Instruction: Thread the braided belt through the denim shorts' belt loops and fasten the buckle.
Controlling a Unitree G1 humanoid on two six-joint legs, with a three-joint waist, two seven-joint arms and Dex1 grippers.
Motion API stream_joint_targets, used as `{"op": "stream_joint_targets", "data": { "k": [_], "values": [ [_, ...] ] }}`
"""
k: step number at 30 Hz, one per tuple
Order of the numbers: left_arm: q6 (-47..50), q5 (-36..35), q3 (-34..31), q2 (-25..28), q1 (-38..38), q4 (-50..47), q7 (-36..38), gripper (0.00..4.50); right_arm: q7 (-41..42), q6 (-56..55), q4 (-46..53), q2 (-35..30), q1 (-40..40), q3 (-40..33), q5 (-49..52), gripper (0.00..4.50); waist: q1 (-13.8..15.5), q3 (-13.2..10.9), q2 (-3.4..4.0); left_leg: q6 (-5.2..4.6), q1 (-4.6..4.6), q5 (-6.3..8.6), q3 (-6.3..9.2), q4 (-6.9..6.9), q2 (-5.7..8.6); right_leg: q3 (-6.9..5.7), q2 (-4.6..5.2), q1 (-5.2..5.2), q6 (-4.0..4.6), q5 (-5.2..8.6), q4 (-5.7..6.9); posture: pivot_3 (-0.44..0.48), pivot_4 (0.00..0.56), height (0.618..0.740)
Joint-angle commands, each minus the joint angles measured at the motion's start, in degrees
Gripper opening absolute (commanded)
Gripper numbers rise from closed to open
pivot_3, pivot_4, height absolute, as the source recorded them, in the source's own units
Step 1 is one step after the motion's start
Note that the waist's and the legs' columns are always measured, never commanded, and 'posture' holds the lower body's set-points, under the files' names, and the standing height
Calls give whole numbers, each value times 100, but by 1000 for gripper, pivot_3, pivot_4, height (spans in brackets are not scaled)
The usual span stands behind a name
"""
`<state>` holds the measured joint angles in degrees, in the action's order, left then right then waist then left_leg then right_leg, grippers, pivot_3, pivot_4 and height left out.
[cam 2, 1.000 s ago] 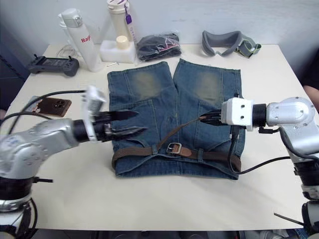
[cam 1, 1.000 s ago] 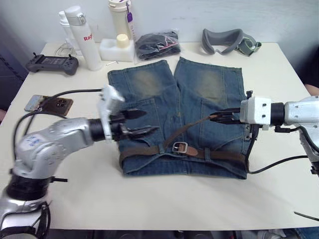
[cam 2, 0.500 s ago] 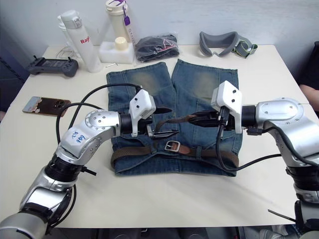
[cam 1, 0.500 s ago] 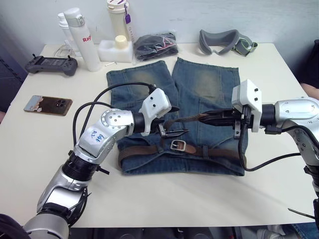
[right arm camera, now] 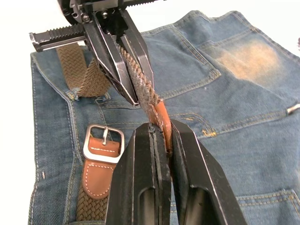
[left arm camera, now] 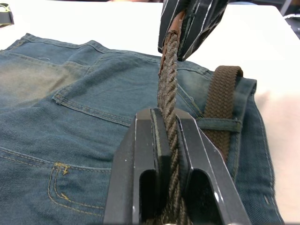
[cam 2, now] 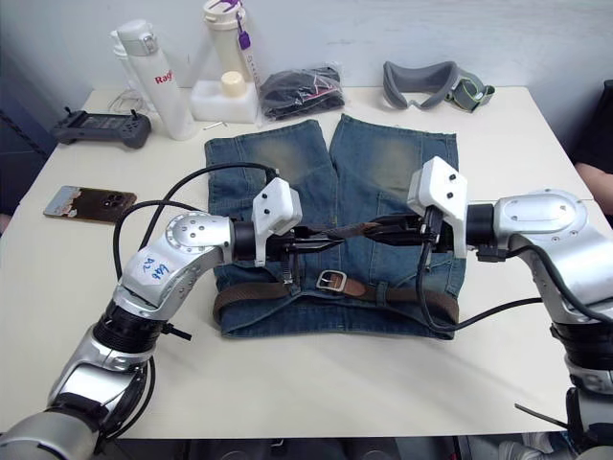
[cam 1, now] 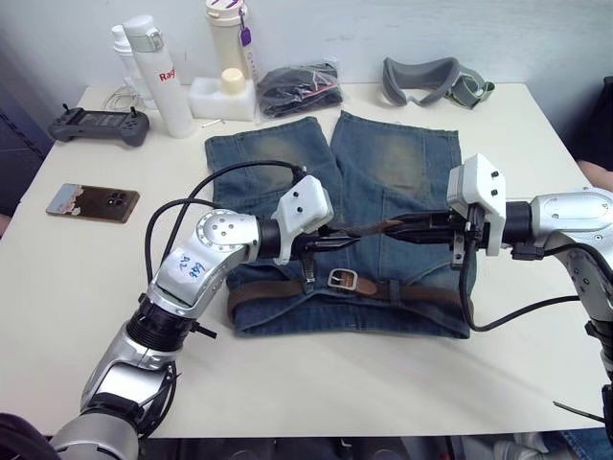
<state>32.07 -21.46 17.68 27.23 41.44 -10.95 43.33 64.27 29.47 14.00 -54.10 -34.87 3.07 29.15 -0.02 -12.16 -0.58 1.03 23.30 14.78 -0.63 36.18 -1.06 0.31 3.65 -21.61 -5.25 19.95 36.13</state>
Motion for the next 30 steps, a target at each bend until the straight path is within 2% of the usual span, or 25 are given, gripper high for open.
{"op": "stream_joint_targets", "data": {
  "k": [1,3,5,6,9,10,11,13,18,23,26,29,30],
  "values": [
    [-15,-37,-374,12,-30,-246,-10,70,-61,6,-109,-29,11,-45,-233,0,-2,0,0,0,0,0,0,2,0,0,0,0,-1,0,1,0,150,740],
    [-30,34,-401,-19,-22,-197,-68,70,-4,-129,-108,-33,60,6,-313,0,2,0,0,-1,0,0,0,5,0,0,0,0,-1,0,8,0,150,740],
    [-1,108,-436,-7,-36,-118,-138,0,35,-213,-46,-34,190,10,-335,877,3,0,-1,-1,-1,0,1,6,-1,0,0,0,0,0,10,0,150,740],
    [-3,217,-427,80,-72,-65,-158,0,22,-330,32,-29,305,46,-427,1159,3,1,-2,-1,-1,0,1,7,-1,-1,-1,0,0,0,12,0,150,740],
    [-34,569,-349,401,-225,29,-128,0,-116,-693,267,88,601,181,-805,2580,-11,1,-2,-2,-1,-1,0,10,0,1,0,-1,0,0,19,0,150,740],
    [-46,694,-334,524,-307,54,-122,0,-191,-852,338,141,725,261,-989,3273,-24,1,-2,-2,-3,-1,-4,10,-1,5,-2,-3,0,0,22,0,150,740],
    [-56,779,-327,601,-363,69,-117,0,-239,-964,381,176,812,313,-1117,3536,-33,1,-2,-2,-5,-1,-9,9,-1,8,-2,-4,0,0,27,0,150,740],
    [-48,932,-338,745,-495,94,-110,0,-457,-1098,454,294,1039,506,-1457,4468,-22,1,-3,0,-8,-2,-10,10,-3,9,-4,-7,0,0,35,0,150,740],
    [-61,1147,-326,788,-596,135,-92,0,-759,-1341,619,556,1405,917,-2081,4468,-3,1,-4,-4,-6,-6,-5,24,1,7,-1,-8,1,0,54,0,150,740],
    [-43,1231,-318,668,-563,166,-64,0,-1193,-1741,343,799,1372,1224,-2900,4468,-5,5,-12,-12,-9,-9,-2,39,11,7,3,-8,-1,-1,81,0,150,740],
    [-41,1274,-326,644,-561,164,-26,0,-1388,-1672,227,1061,1315,1187,-2981,4468,-26,5,-12,-13,-13,-10,2,39,9,8,1,-8,1,-2,93,0,150,740],
    [-47,1307,-359,637,-578,170,12,0,-1393,-1470,238,1218,1316,1073,-2864,3653,-23,5,-13,-13,-20,-12,3,40,5,9,-3,-8,3,-2,106,0,150,740],
    [-55,1313,-374,641,-583,182,26,0,-1407,-1384,231,1271,1311,1023,-2810,3195,-20,5,-13,-14,-20,-12,4,40,6,8,-3,-8,3,-2,108,0,150,740]
  ]
}}
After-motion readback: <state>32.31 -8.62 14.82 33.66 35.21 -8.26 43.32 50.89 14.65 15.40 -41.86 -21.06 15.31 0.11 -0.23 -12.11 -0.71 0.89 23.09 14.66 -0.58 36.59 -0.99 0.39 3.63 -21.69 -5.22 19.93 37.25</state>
